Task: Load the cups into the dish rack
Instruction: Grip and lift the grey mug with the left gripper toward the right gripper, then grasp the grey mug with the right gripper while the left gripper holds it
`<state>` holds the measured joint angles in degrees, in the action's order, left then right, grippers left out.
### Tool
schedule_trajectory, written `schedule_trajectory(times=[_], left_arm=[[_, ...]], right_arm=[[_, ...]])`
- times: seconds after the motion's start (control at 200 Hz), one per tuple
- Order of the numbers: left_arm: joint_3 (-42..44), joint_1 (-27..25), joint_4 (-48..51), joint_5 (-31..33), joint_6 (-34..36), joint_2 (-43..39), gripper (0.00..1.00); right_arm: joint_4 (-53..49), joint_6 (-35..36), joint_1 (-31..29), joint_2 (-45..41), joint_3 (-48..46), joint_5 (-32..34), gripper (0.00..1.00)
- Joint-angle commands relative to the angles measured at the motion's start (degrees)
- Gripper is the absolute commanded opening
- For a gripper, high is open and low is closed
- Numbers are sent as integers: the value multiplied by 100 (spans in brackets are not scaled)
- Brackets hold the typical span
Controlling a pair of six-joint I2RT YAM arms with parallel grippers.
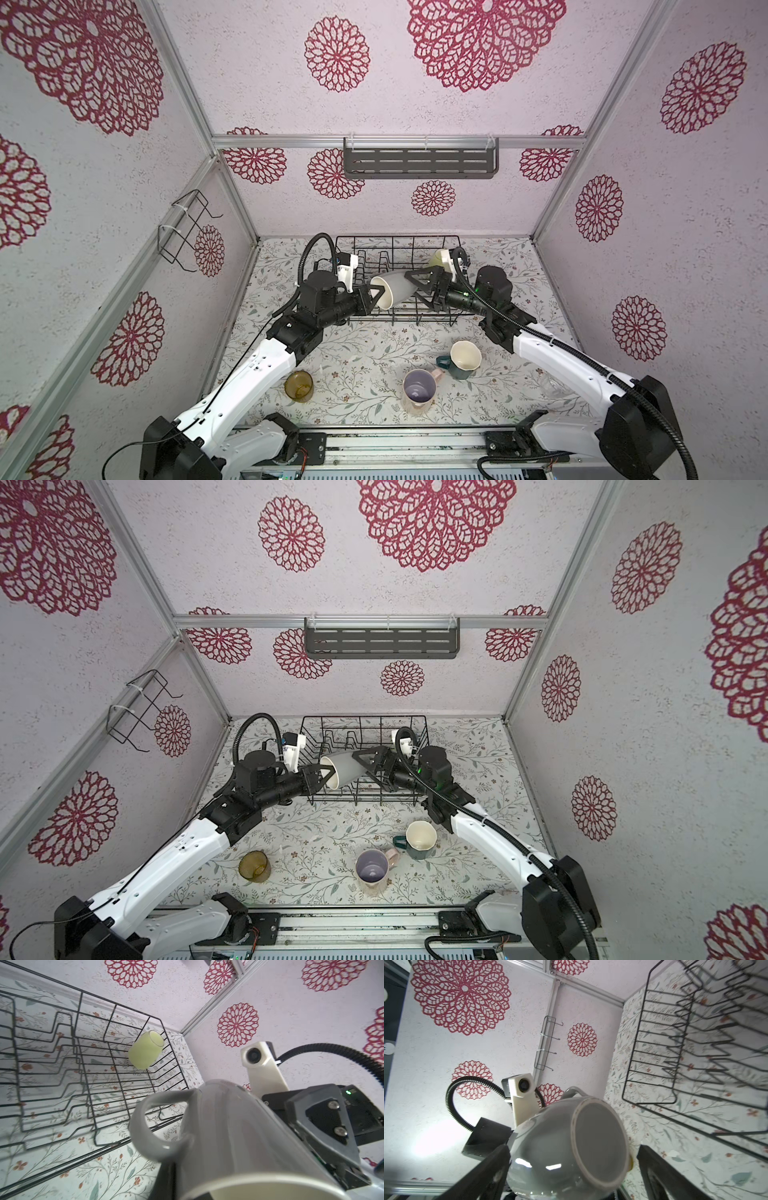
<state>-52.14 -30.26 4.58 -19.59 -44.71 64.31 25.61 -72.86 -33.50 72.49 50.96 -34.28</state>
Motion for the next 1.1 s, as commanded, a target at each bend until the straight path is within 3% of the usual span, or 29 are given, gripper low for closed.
schedule_trajectory(times=[0.0, 0.175, 0.49, 0.726, 0.961, 1.096], left_arm=[[63, 55, -1177, -414, -290, -51, 0], [187, 52, -1468, -600, -413, -12, 0], [248, 55, -1784, -687, -643, 112, 1], [354, 50, -1743, -569, -710, 102, 2], [281, 36, -1674, -834, -840, 287, 10], [290, 39, -1471, -702, -860, 288, 22]], right_arm=[[1261, -1110, -75, -13, -32, 119, 99], [2455, -1915, -250, 312, -127, 153, 99], [1801, -1232, -488, 163, -62, 553, 94], [2306, -1100, -535, 20, -219, 559, 84], [2561, -1158, -553, 138, -259, 437, 75], [2794, -1186, -546, 212, -385, 559, 72]])
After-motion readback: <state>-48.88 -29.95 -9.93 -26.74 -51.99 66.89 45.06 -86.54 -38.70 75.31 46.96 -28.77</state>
